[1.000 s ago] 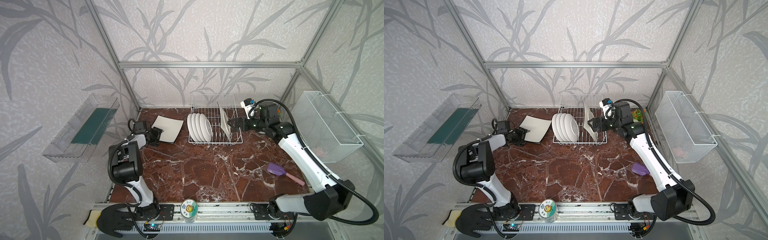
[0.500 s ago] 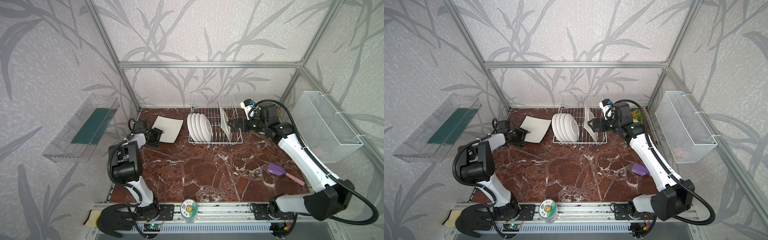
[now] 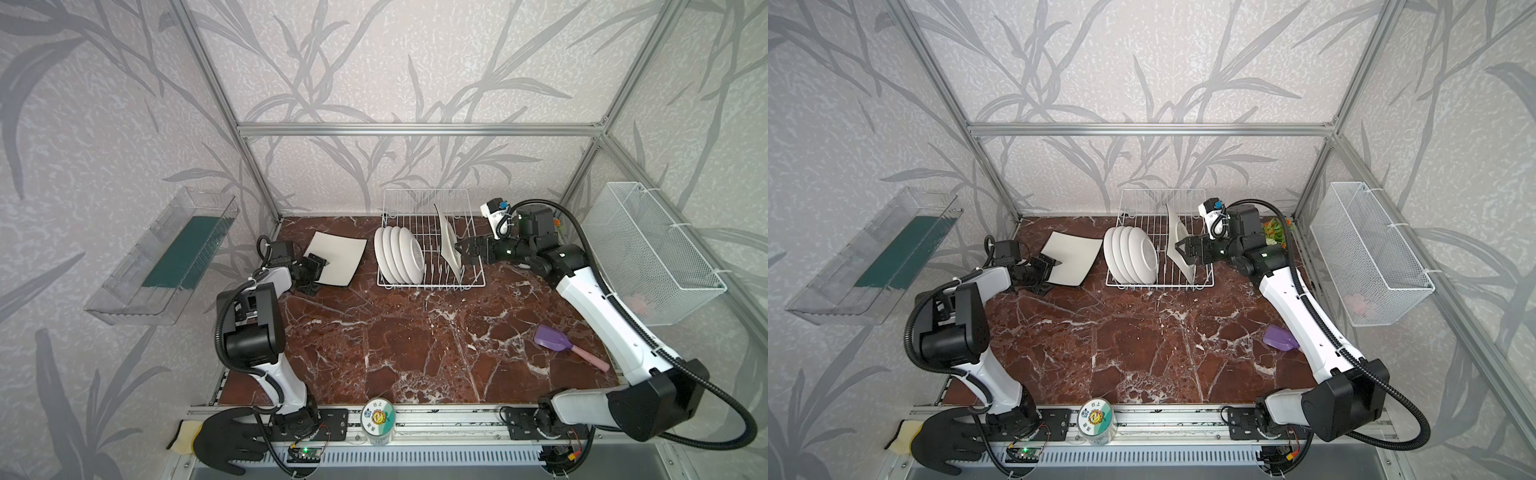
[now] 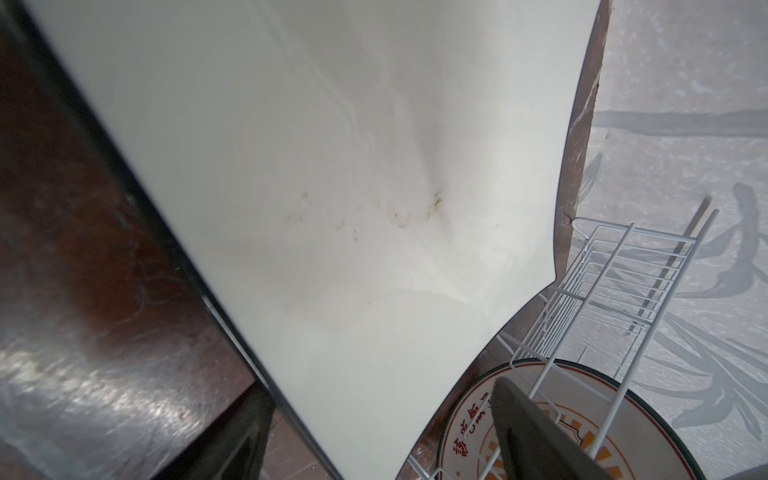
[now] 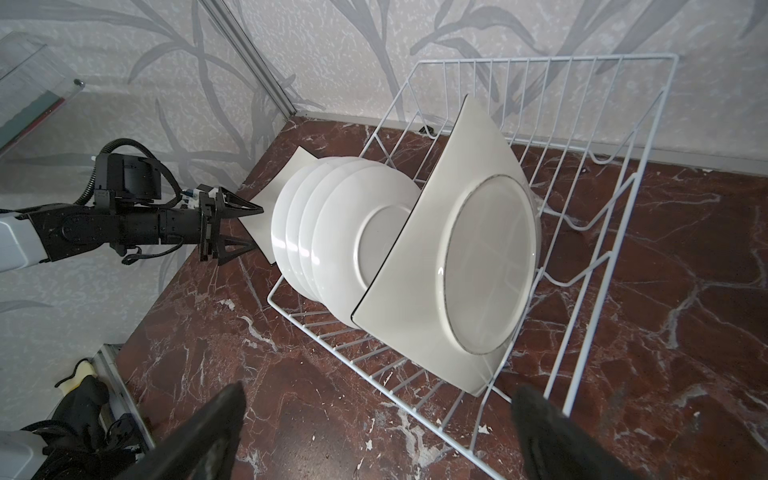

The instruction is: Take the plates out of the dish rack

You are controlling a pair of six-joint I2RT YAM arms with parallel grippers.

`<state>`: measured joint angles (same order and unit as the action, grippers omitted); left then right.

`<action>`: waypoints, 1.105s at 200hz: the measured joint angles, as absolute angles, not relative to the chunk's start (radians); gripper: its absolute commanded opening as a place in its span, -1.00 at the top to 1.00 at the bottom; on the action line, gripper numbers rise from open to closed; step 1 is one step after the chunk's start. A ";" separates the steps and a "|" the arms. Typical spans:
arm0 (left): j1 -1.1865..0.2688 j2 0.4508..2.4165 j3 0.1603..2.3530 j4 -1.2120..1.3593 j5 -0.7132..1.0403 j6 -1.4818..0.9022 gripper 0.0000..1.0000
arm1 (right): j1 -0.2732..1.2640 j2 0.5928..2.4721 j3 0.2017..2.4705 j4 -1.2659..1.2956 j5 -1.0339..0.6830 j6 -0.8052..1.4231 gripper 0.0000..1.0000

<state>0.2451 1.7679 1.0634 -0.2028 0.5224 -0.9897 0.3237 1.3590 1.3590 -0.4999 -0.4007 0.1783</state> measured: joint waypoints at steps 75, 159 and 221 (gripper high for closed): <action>0.245 1.648 1.063 -0.237 0.513 -0.963 -0.74 | 0.324 1.359 1.359 -0.500 -0.401 0.178 -0.98; 0.088 1.554 1.340 -0.376 0.469 -0.798 -0.76 | 0.324 1.355 1.356 -0.501 -0.374 0.176 -0.98; -0.131 1.586 1.645 -0.492 0.471 -0.582 -0.76 | 0.323 1.288 1.309 -0.522 -0.290 0.162 -0.98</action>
